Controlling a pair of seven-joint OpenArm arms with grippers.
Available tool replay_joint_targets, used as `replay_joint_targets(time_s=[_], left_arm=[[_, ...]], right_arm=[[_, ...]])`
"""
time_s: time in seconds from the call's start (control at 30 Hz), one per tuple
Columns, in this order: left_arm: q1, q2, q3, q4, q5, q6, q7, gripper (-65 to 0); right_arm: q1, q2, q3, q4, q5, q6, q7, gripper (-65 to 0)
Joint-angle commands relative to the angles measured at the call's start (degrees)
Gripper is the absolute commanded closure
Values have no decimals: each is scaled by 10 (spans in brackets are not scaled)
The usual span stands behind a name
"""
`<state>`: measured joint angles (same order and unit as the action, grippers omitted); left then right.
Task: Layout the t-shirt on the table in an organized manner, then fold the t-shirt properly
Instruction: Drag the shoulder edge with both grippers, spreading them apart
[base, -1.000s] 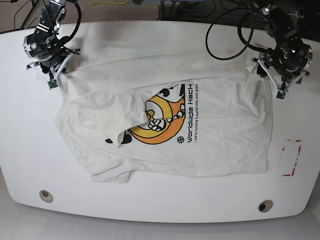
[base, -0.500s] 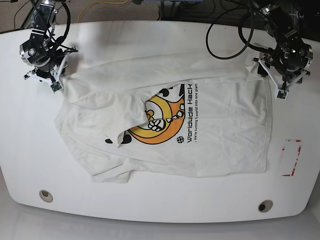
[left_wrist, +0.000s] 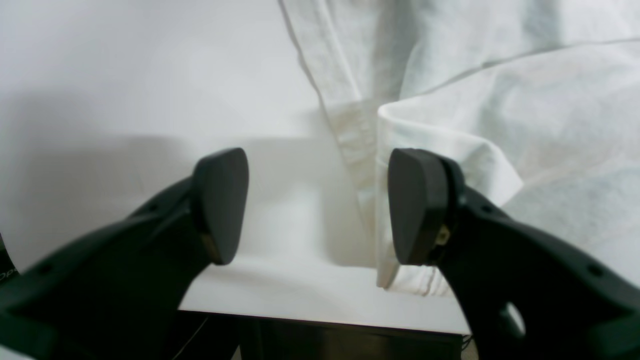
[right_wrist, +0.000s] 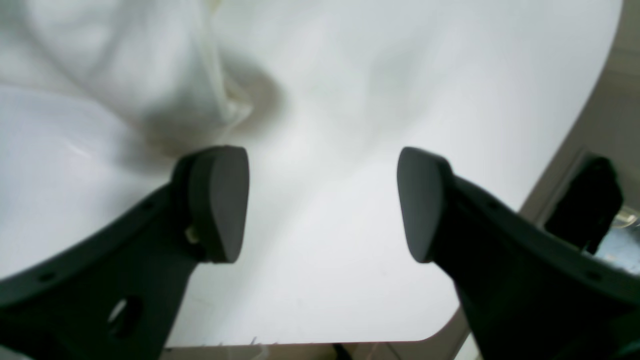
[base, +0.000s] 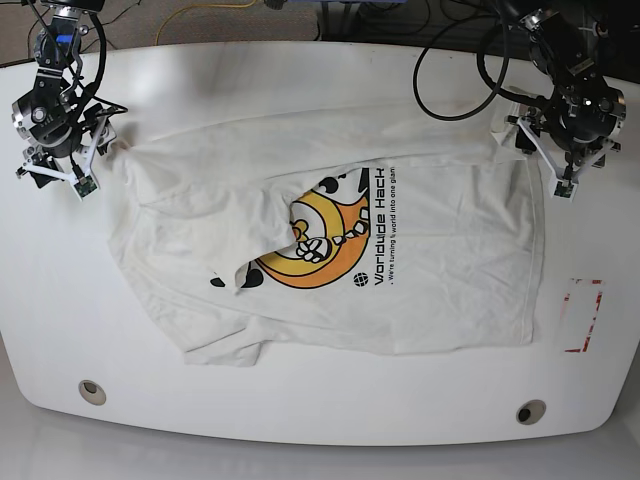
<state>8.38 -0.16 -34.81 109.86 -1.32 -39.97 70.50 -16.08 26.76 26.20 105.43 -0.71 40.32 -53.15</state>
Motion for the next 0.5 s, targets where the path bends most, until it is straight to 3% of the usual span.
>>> replay_joint_targets(time_s=[0.0,0.3,0.47], left_arm=[[-11,-5,0,9,-3,0,-7,-407],[-13,-4,14,15,-4,0,-6,-407],[-9,-3,44,35,-5,0,-5,-407]], right_arm=[[2,13,7,43,1,-3,4,-445],[13,4,7,115,4,-3,-79,-445],[48,-50,9,115,4,-3,-94,-444]])
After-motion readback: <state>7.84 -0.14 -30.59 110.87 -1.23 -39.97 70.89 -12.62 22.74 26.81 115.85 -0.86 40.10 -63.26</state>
